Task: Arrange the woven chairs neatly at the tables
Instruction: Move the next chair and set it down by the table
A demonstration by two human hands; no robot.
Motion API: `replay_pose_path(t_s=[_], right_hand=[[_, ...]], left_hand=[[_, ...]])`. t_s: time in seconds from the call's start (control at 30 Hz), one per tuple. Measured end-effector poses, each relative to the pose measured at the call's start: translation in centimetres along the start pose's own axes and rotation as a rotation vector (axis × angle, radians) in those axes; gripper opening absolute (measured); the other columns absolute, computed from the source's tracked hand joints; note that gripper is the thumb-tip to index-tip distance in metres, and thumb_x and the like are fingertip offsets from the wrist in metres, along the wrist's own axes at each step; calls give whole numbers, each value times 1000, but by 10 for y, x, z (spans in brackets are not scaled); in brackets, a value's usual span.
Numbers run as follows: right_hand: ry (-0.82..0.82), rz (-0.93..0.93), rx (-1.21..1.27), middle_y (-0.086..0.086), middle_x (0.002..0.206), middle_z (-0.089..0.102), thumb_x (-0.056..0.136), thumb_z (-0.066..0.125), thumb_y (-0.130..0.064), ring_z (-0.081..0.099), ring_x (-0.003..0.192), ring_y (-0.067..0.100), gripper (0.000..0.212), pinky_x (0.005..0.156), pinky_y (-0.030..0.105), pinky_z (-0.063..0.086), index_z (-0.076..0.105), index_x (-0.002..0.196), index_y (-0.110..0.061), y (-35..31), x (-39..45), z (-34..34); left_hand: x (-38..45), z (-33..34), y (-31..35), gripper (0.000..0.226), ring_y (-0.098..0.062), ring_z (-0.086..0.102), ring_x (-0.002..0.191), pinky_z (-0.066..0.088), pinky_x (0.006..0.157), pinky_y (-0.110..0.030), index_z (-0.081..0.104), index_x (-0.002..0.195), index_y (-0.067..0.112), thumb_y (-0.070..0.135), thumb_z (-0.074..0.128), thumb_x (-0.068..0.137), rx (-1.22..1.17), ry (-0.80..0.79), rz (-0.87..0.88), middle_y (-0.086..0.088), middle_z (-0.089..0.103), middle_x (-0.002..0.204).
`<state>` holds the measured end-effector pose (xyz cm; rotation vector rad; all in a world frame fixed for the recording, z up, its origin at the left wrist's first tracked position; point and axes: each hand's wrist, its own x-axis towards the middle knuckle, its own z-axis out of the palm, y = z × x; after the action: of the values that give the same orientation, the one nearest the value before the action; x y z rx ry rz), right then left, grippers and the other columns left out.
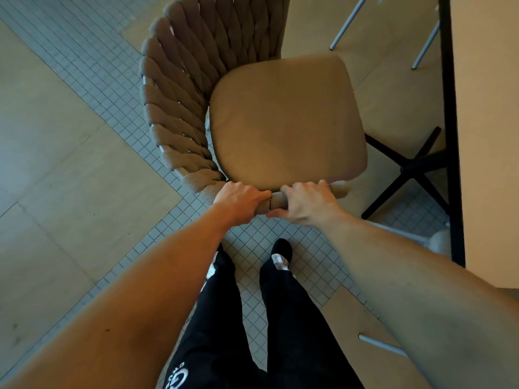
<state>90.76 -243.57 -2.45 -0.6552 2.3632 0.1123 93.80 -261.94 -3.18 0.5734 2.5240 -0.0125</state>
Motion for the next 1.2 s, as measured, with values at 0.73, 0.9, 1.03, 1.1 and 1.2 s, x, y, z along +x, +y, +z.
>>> replay_pose_path(t_s=[0.73, 0.9, 1.03, 1.1, 1.2], right_hand=[[-42, 125, 176, -1, 98, 64, 81, 37, -93, 64, 105, 30, 73, 92, 56, 38, 56, 105, -26, -79, -14, 11], [-69, 129, 159, 0, 101, 63, 81, 37, -93, 63, 108, 30, 72, 94, 56, 38, 52, 104, -26, -77, -18, 12], [-133, 132, 195, 1, 102, 60, 78, 26, -97, 61, 110, 29, 84, 99, 59, 37, 54, 112, -26, -74, -15, 5], [-118, 129, 210, 3, 109, 65, 81, 22, -95, 60, 113, 29, 84, 101, 58, 37, 55, 116, -25, -71, -14, -1], [-87, 129, 256, 4, 110, 65, 88, 22, -88, 59, 113, 30, 73, 103, 58, 38, 52, 107, -24, -71, -12, -15]], left_hand=[[-42, 26, -43, 24, -21, 68, 93, 52, 71, -34, 52, 119, 37, 33, 54, 95, 92, 44, 57, 6, 67, 102], [-43, 25, -37, 37, -21, 66, 99, 51, 75, -35, 50, 126, 35, 43, 62, 92, 69, 10, 28, 5, 67, 110], [-43, 14, -38, 70, -23, 61, 111, 51, 87, -40, 47, 136, 34, 70, 67, 78, -94, -169, 11, 4, 64, 118], [-44, 4, -41, 69, -24, 59, 113, 51, 89, -42, 46, 138, 34, 72, 59, 82, -233, -207, -25, 2, 63, 120], [-52, -5, -51, 56, -25, 58, 113, 51, 90, -45, 51, 134, 34, 67, 45, 90, -356, -150, -114, 0, 64, 121]])
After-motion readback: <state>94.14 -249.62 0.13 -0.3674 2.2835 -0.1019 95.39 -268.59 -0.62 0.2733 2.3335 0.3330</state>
